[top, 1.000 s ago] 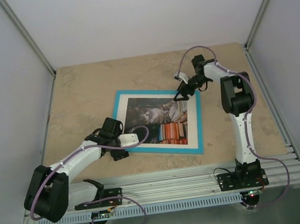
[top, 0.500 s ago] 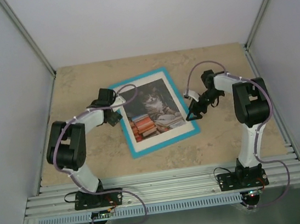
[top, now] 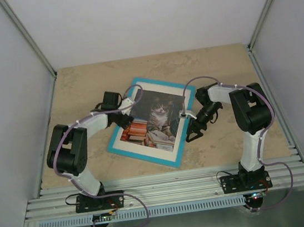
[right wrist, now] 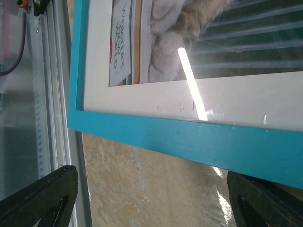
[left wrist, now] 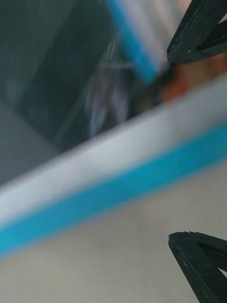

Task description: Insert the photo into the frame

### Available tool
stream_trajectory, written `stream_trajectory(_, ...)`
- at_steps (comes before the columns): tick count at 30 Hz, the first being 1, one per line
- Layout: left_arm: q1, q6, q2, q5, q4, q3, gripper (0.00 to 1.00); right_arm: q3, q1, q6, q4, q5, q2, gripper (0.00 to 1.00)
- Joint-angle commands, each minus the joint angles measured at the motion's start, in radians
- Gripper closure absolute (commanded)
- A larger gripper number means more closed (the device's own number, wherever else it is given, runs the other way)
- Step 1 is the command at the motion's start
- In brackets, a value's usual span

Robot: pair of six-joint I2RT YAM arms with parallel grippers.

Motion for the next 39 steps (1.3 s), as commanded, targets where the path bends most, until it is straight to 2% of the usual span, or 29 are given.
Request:
stream_trajectory(1,-0.022,-0.025,-0.089,0.15,-0.145,-0.132,0.01,-0.034,-0.015,0.04,0.145,0.096,0.029,0.13)
stream_trajectory(7,0.015,-0.108,-0.209,0.189,-0.21,-0.17,0.01,0.032,-0.068,0.14,0.198,0.122,0.054,0.13)
stream_trajectory(12,0.157,-0.182,-0.27,0.448,-0.362,-0.086,0.01,0.134,-0.089,0.233,0.184,0.062,0.098,0.13)
stream_trajectory(16,0.236,-0.268,-0.227,0.572,-0.421,-0.076,0.01,0.154,-0.089,0.312,0.193,0.001,0.115,0.13)
stream_trajectory(22,0.301,-0.343,-0.085,0.627,-0.444,-0.027,0.03,0.132,-0.089,0.404,0.227,-0.062,0.138,0.13)
stream_trajectory(28,0.304,-0.301,-0.015,0.676,-0.521,0.011,0.1,0.15,-0.107,0.466,0.278,-0.032,0.162,0.13)
stream_trajectory(39,0.291,-0.178,-0.046,0.737,-0.61,0.027,0.18,0.184,-0.144,0.485,0.285,0.011,0.176,0.13)
